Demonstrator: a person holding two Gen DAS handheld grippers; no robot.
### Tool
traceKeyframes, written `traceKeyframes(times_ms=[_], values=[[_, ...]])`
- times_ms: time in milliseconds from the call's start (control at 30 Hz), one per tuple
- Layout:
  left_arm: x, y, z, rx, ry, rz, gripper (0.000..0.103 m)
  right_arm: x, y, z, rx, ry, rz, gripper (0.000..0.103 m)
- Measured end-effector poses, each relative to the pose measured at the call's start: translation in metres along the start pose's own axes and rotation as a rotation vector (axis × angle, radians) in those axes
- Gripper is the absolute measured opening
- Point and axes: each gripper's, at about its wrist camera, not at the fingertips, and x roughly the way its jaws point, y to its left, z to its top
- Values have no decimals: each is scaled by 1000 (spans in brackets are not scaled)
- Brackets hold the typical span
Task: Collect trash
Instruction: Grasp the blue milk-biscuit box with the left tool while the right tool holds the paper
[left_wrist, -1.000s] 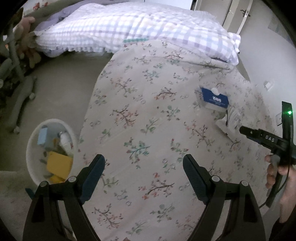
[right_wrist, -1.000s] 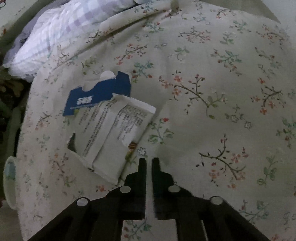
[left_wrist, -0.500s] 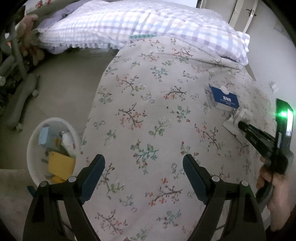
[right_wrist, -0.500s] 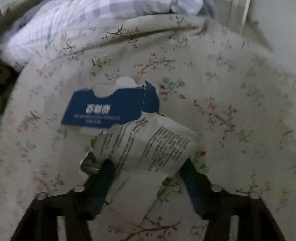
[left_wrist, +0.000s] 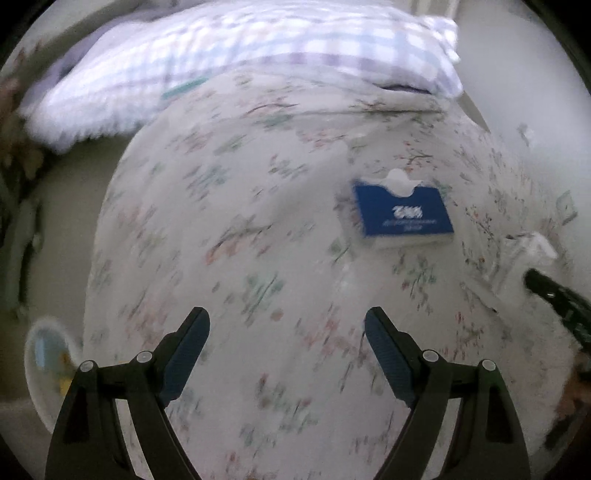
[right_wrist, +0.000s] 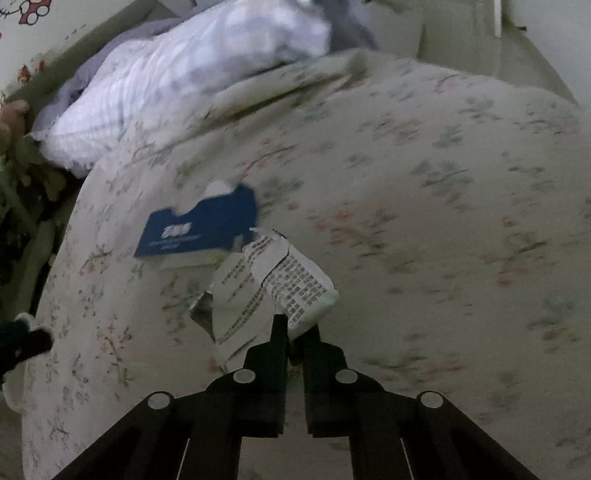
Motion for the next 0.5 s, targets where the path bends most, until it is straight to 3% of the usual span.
traceKeyframes(times_ms=[333,500], values=[[20,-91,40,436,-86,54,88,-22,-52,1,17,22,-22,5],[30,-107,53,514,-73,26,88,-18,-59,-1,24,40,9,5]])
